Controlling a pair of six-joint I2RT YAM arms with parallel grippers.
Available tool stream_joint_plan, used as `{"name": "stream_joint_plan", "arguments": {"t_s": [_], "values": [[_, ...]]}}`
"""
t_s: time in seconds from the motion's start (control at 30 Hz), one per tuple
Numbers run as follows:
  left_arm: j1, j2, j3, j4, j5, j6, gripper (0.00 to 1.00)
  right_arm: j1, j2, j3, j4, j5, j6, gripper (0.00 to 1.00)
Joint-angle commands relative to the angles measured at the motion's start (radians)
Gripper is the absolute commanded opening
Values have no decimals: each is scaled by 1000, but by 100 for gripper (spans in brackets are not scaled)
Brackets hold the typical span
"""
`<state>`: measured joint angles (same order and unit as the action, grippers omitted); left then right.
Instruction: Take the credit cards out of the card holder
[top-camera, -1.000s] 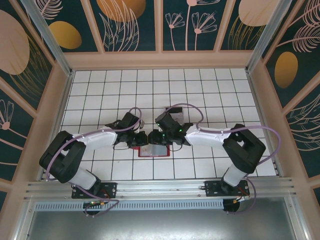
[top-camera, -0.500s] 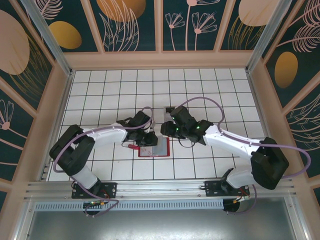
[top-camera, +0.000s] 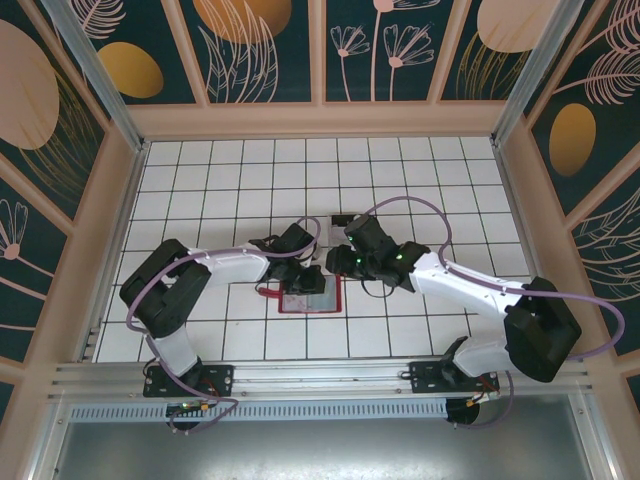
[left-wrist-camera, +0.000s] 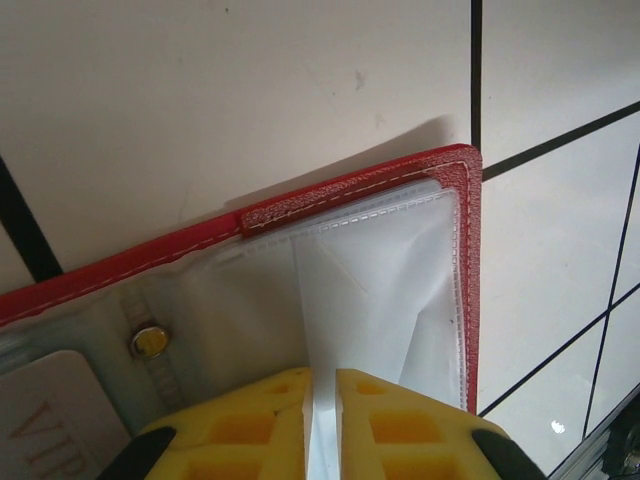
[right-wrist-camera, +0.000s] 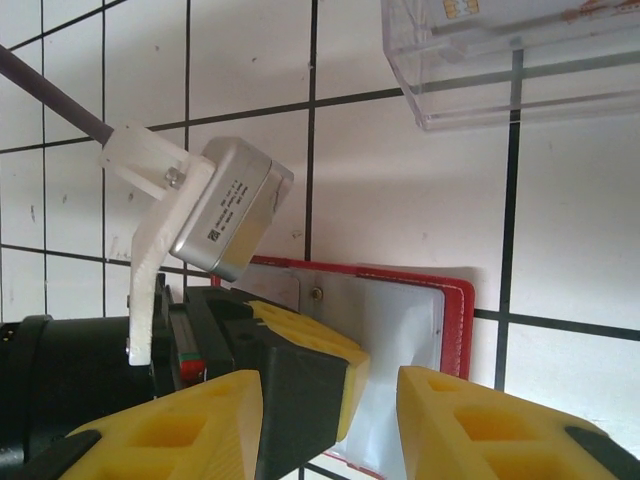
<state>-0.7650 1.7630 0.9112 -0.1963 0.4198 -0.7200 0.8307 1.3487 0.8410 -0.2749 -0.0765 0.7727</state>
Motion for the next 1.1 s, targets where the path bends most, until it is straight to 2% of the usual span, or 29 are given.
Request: {"name": "stream_joint_plan", "arguments": {"t_s": [0.0, 0.2, 0.47, 0.67, 0.87, 1.07], "values": [[-4, 4, 23, 29, -28, -31, 16, -5, 1, -17, 8, -18, 13, 41], [13, -89, 28, -18, -113, -26, 15, -3, 44, -18, 38, -76, 27, 40], [104, -206, -56, -67, -142, 6, 14, 8, 116, -9, 106, -161, 31, 38], [152, -288, -152, -86, -163, 8, 14, 24, 227, 50, 148, -252, 6, 37], [153, -324, -223, -87, -177, -3, 11, 39, 318, 85, 182, -306, -9, 26], [154, -315, -232, -104, -181, 10, 12, 41, 369, 110, 201, -340, -17, 23]]}}
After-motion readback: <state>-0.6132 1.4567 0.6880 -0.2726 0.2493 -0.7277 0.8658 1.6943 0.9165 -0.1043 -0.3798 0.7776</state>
